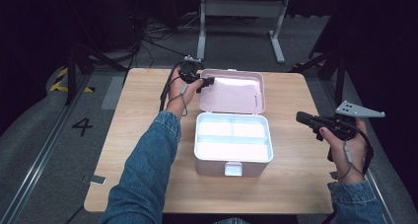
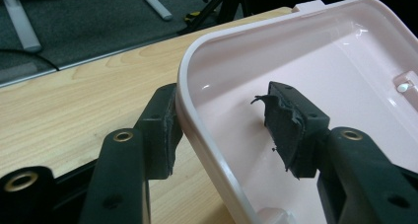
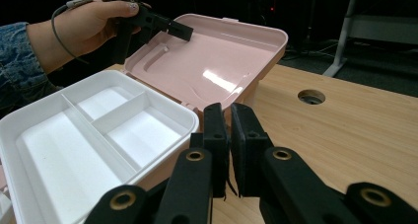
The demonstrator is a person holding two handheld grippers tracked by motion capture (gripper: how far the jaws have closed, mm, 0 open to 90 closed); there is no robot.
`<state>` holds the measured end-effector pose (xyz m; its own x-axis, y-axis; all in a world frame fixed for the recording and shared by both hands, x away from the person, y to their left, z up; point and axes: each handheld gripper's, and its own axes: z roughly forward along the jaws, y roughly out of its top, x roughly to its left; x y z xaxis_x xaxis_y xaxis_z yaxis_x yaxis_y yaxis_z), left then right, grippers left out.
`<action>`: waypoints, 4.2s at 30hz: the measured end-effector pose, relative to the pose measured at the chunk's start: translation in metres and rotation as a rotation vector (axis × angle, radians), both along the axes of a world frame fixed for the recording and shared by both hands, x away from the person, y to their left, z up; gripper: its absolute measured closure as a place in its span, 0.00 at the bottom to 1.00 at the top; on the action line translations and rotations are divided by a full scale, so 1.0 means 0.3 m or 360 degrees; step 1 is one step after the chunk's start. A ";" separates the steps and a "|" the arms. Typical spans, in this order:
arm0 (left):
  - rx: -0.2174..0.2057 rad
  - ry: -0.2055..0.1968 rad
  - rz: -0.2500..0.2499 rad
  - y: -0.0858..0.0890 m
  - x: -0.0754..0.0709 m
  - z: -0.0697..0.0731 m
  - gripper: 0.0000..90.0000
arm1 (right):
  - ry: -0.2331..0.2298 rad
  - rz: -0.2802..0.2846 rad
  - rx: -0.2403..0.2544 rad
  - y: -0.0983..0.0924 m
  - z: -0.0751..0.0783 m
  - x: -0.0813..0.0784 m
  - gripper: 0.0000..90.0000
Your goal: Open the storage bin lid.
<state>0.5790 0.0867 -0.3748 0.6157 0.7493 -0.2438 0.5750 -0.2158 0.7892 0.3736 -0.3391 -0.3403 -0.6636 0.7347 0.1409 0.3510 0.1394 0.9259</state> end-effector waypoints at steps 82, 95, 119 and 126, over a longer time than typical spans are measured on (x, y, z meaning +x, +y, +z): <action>0.0164 -0.0409 -0.0325 0.270 -0.634 0.331 0.39 | 0.0075 0.0042 0.0033 -0.001 0.016 0.092 0.81; 0.0230 -0.0386 -0.0231 0.384 -0.704 0.222 0.38 | 0.0130 0.0048 -0.0020 -0.013 0.000 0.074 0.80; 0.0360 -0.0145 -0.0032 0.500 -0.661 -0.009 0.39 | 0.0225 0.0048 -0.0076 -0.014 -0.050 0.102 0.79; 0.0448 -0.0054 -0.0009 0.495 -0.634 -0.066 0.38 | 0.0281 0.0045 -0.0108 -0.010 -0.086 0.122 0.79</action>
<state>0.3887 0.2351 -0.3946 0.6243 0.7812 -0.0060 0.5475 -0.4321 0.7166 0.4103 -0.3421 -0.3661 -0.6535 0.7280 0.2074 0.5021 0.2118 0.8385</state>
